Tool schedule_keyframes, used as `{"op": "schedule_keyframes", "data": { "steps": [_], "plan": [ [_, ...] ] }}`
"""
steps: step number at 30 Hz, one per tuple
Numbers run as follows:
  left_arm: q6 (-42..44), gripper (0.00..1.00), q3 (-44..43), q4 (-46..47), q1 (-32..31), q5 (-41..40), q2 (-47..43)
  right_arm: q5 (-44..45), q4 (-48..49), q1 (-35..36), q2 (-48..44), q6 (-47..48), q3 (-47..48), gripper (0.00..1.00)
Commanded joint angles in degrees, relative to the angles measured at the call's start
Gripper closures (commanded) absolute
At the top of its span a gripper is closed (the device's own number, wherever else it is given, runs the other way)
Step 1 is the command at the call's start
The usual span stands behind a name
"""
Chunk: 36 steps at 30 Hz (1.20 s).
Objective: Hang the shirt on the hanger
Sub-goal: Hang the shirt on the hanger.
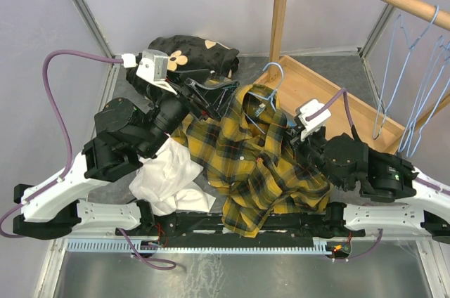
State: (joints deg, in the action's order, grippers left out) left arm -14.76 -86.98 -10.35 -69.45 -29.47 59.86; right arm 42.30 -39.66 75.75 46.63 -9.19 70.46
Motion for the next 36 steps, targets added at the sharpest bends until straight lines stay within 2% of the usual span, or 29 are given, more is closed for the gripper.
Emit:
{"op": "schedule_keyframes", "data": {
  "steps": [1, 5, 11, 13, 17, 24, 30, 36],
  "plan": [
    [-1.8, 0.04, -2.3, 1.1, 0.1, 1.2, -0.6, 0.4, 2.5, 0.0, 0.9, -0.3, 0.6, 1.0],
    [-1.9, 0.03, -1.7, 2.4, 0.0, 2.4, -0.6, 0.0, 2.8, 0.0, 1.2, -0.3, 0.3, 1.0],
    [-1.9, 0.0, -3.8, -0.5, 0.1, 1.9, -0.6, -1.4, 2.1, 0.0, 1.7, -0.3, 0.7, 1.0],
    [-0.1, 0.01, -3.5, -1.0, 0.1, 2.8, -1.7, -2.5, 2.0, 0.0, 1.5, 0.0, 1.0, 1.0],
    [6.9, 0.01, 2.4, -1.6, 0.1, 4.7, -6.1, -7.7, 1.5, 0.0, 0.9, 1.8, 1.3, 1.0],
    [18.7, 0.01, 10.9, -15.2, 0.1, 10.9, -12.8, -18.2, -1.5, 0.0, -0.3, 3.9, 2.9, 1.0],
    [26.5, 0.01, 10.5, -27.3, 0.1, 14.4, -14.6, -25.7, -3.4, 0.0, -2.2, 4.0, 2.8, 1.0],
    [31.3, 0.01, 8.4, -31.5, 0.1, 15.5, -13.8, -34.0, -5.7, 0.0, -1.9, 3.9, 3.8, 1.0]
  ]
}}
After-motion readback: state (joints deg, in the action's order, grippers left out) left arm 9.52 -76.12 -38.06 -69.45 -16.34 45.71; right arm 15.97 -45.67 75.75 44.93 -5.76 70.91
